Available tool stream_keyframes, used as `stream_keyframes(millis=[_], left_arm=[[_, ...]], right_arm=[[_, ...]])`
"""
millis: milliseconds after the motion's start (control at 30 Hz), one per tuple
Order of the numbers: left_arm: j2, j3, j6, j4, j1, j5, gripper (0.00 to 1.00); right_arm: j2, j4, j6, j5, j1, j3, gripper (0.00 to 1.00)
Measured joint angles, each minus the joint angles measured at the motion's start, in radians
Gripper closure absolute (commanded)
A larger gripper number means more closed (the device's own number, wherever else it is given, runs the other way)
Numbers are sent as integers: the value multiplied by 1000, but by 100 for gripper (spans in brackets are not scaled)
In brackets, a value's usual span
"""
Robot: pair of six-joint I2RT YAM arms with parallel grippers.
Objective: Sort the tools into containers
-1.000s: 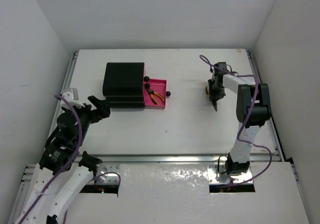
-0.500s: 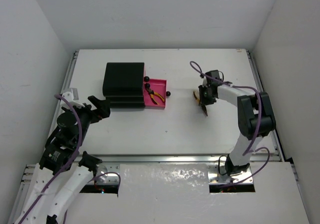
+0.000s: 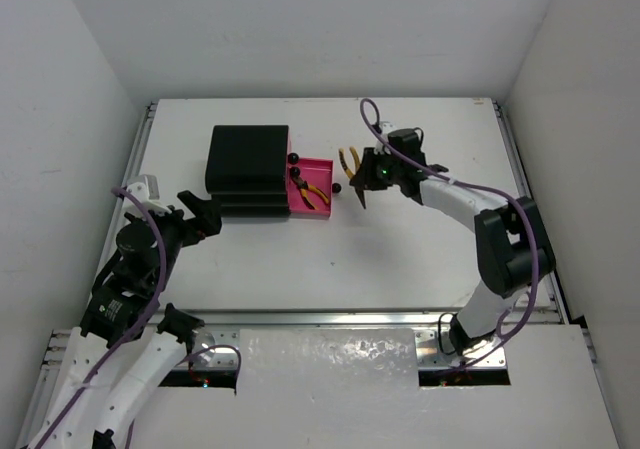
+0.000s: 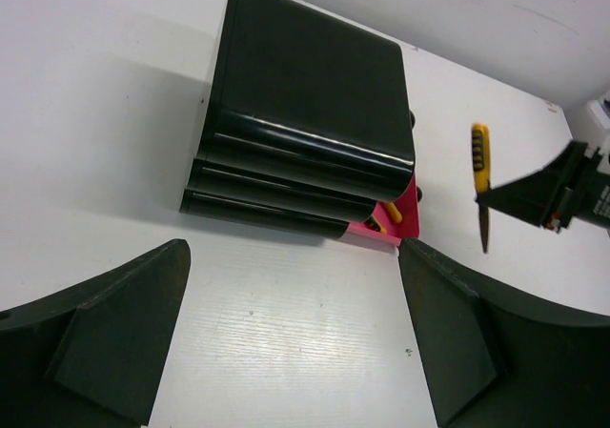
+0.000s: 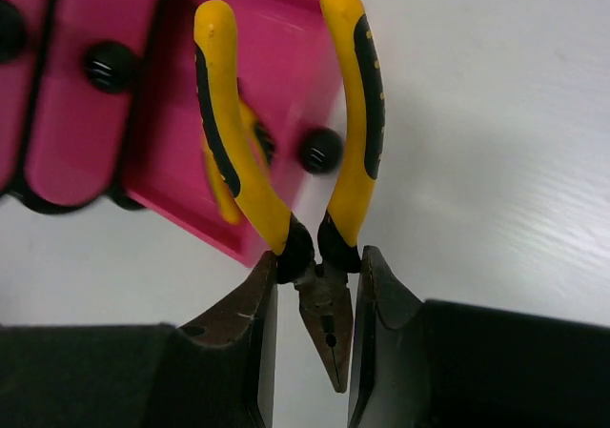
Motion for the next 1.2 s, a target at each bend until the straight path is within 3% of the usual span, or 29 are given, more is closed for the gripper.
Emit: stream_keyframes(millis=[200,467,1200], left_arm=[[0,0,0,0,0,-3,11],[0,0,0,0,0,-3,11],[-2,0,0,0,0,-3,11]], right_arm=[[137,106,68,36,127,153,100],[339,101,80,113,198,354,100],[349,19,-51,175,245,286,100]])
